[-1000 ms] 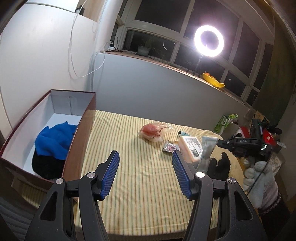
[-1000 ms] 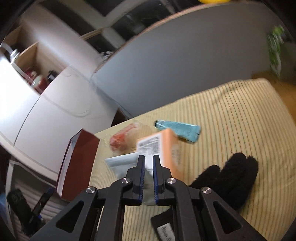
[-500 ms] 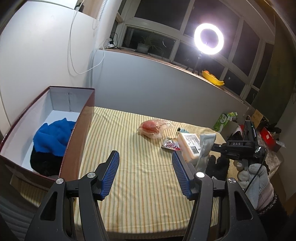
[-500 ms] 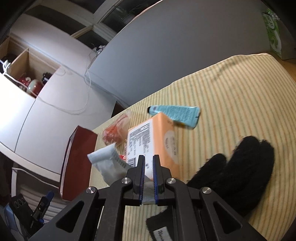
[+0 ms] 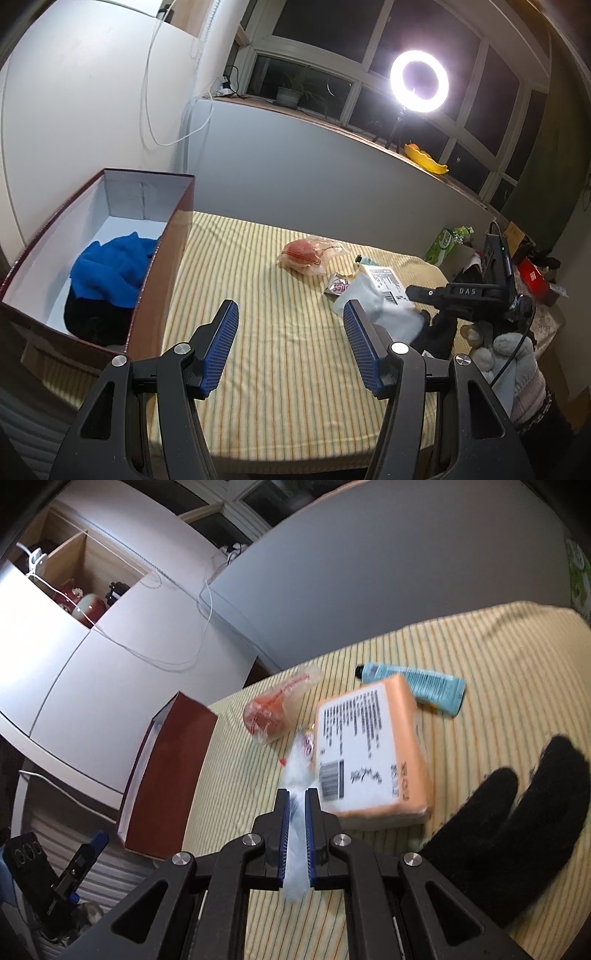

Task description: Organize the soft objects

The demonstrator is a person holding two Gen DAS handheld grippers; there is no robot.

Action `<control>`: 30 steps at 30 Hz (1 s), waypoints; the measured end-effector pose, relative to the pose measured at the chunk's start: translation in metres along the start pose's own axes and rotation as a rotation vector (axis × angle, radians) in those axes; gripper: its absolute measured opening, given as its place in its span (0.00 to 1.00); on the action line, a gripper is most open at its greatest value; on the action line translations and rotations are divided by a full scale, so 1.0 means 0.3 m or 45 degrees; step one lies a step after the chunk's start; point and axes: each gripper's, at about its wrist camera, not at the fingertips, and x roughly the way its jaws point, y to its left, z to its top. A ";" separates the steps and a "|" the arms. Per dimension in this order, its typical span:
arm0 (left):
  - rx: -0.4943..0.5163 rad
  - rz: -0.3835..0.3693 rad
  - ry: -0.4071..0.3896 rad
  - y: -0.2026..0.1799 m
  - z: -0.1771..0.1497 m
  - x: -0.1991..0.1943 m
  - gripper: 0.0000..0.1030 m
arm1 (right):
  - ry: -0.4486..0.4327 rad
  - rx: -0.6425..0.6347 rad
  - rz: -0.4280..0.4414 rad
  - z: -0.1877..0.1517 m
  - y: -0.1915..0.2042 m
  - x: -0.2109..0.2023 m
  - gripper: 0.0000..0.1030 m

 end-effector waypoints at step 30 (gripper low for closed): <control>0.119 -0.365 0.463 -0.355 0.126 0.582 0.57 | 0.042 -0.049 -0.166 0.075 -0.120 -0.012 0.27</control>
